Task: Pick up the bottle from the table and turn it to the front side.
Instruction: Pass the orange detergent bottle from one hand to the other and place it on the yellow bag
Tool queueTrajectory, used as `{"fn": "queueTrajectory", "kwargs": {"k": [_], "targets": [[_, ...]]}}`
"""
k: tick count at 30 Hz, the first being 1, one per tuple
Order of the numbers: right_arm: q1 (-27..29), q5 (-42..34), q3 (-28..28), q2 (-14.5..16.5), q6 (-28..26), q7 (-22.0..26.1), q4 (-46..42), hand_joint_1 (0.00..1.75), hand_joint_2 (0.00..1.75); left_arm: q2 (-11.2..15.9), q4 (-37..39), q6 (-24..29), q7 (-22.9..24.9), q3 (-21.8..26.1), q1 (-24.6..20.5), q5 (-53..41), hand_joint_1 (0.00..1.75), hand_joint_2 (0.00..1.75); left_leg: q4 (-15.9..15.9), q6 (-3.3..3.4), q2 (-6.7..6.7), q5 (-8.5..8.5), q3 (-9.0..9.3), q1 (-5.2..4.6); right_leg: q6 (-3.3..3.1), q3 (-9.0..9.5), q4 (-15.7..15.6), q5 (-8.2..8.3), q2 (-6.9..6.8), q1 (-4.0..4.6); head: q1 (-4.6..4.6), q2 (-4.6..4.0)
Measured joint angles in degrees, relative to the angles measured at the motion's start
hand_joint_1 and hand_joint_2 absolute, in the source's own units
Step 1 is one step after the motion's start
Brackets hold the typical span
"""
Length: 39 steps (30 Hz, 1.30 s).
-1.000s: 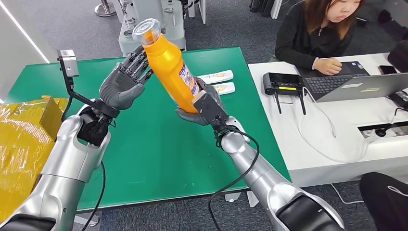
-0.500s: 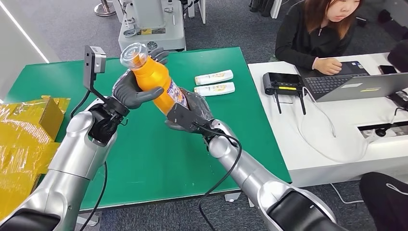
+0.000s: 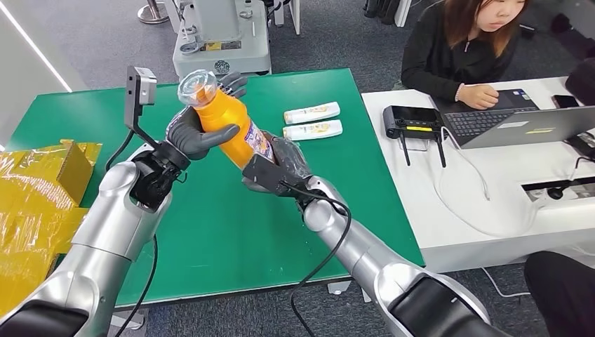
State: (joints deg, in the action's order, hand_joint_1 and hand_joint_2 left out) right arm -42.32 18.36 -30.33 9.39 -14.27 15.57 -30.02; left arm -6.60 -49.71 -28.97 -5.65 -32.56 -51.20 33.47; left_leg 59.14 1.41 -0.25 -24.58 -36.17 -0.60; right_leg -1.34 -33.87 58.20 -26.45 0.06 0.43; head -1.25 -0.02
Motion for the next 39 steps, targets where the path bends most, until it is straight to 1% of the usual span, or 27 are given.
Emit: {"fn": "queueTrajectory", "kwargs": {"k": [5, 8, 16, 20, 23, 27, 30, 33, 37, 39], "targets": [[0.25, -6.41, 2.31, -0.28, -0.44, 3.58, -0.97, 1.75, 1.75, -0.10, 0.26, -0.15, -1.25, -0.66, -0.60, 0.55, 1.75, 1.75, 0.01, 0.00, -0.01, 0.00, -0.01, 0.00, 0.00, -0.01, -0.01, 0.00, -0.01, 0.00, -0.01, 0.00], [0.88, -9.50, 4.15, -0.81, -0.38, 4.87, -2.82, 1.75, 1.75, -0.57, 0.01, 0.35, -1.45, -1.08, -1.12, 1.24, 1.75, 1.75, 0.02, 0.01, -0.03, 0.00, -0.02, -0.01, 0.00, 0.00, -0.02, 0.00, -0.02, -0.01, -0.01, 0.00], [3.48, -14.15, 8.58, -2.56, -0.45, 8.19, -6.89, 1.75, 1.75, -2.07, -0.52, 1.04, -1.28, -1.46, -1.61, 3.73, 1.75, 1.75, 0.03, 0.02, -0.03, -0.01, -0.03, -0.02, 0.01, -0.01, -0.05, 0.01, -0.02, -0.01, -0.01, 0.00], [4.36, -14.97, 9.84, -3.23, -0.48, 9.00, -8.19, 0.02, 1.75, -2.49, -0.52, 1.03, -1.45, -1.87, -1.71, 3.82, 1.75, 1.75, 0.03, 0.02, 0.01, -0.01, -0.03, -0.02, 0.01, -0.02, -0.04, 0.01, 0.01, -0.01, -0.01, 0.00], [4.90, -15.36, 11.32, -3.65, -0.41, 9.13, -9.19, 0.00, 1.75, -2.56, -0.52, 1.53, -2.99, -1.98, -1.72, 2.35, 1.75, 1.75, 0.03, 0.01, 0.00, -0.01, -0.03, -0.02, 0.01, -0.02, -0.04, 0.01, 0.00, -0.01, 0.00, 0.00], [6.57, -14.12, 13.21, -4.31, 0.13, 9.06, -12.36, 0.00, 1.75, -2.58, -0.29, 4.88, -6.84, -2.41, -1.69, -4.08, 1.75, 1.75, 0.02, 0.01, -0.02, -0.02, -0.05, -0.02, 0.01, -0.02, -0.04, 0.01, 0.00, -0.01, -0.01, 0.00], [8.85, -12.66, 13.42, -4.73, 0.37, 8.96, -15.77, 0.00, 1.75, -2.54, 0.43, 5.51, -7.54, -2.44, -1.64, -5.15, 1.75, 1.75, 0.01, 0.01, 0.02, -0.04, -0.06, -0.02, 0.01, -0.04, -0.04, 0.01, 0.08, -0.01, -0.01, 0.00], [9.93, -12.33, 13.43, -4.95, 0.34, 8.88, -17.61, 0.00, 1.75, -2.42, 0.99, 5.66, -7.68, -2.43, -1.54, -5.60, 1.75, 1.75, 0.01, 0.01, 0.02, -0.04, -0.06, -0.02, 0.01, -0.06, -0.04, 0.00, 0.07, -0.01, -0.01, 0.00], [11.74, -9.70, 13.42, -5.45, -0.11, 8.74, -21.45, 0.00, 1.75, -1.18, 2.20, 9.72, -9.46, -2.08, -2.12, -9.83, 1.75, 1.75, 0.01, 0.00, 0.10, -0.03, -0.06, 0.00, 0.00, -0.08, 0.01, 0.01, 0.13, 0.00, -0.02, 0.00], [12.86, -8.83, 13.40, -5.85, -0.27, 8.84, -23.67, 0.00, 1.75, 0.27, 3.32, 11.20, -9.84, -1.08, -3.11, -10.48, 1.75, 1.75, 0.01, 0.00, 0.24, -0.03, -0.06, -0.01, -0.02, -0.13, 0.05, 0.03, 0.29, 0.00, -0.01, 0.00]]}}
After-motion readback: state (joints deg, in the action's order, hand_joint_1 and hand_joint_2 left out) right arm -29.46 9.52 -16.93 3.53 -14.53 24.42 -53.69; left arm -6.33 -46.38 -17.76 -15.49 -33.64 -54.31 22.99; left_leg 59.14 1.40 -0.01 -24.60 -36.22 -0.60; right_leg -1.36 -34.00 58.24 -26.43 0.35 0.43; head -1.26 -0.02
